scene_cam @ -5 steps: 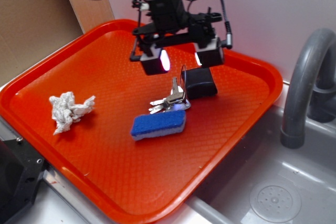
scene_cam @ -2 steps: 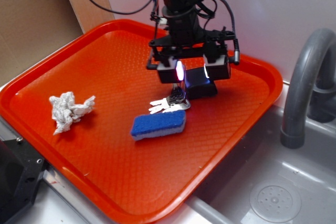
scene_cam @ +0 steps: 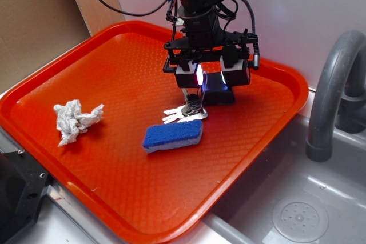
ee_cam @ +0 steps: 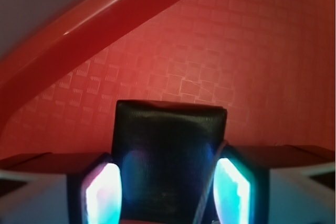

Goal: Grab the silver keys.

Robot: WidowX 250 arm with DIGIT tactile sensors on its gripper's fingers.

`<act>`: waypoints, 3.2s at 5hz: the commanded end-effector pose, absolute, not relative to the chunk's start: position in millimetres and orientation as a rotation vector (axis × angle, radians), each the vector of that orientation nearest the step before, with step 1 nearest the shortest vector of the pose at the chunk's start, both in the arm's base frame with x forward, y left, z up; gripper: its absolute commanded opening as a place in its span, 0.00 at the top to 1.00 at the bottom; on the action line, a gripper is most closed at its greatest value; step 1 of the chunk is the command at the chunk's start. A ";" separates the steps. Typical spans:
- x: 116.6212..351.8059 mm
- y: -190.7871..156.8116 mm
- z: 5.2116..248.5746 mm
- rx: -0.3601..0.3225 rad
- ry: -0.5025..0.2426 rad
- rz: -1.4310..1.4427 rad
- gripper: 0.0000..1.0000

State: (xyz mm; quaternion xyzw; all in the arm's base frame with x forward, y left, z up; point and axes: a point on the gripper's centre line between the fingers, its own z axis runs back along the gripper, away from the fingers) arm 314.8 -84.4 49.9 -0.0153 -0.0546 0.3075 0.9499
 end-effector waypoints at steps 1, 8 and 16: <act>302.1 -34.9 116.4 -0.040 -0.126 0.283 1.00; 242.7 5.0 203.3 -0.157 0.029 0.887 0.00; 306.9 -55.1 65.2 -0.104 -0.065 1.054 0.00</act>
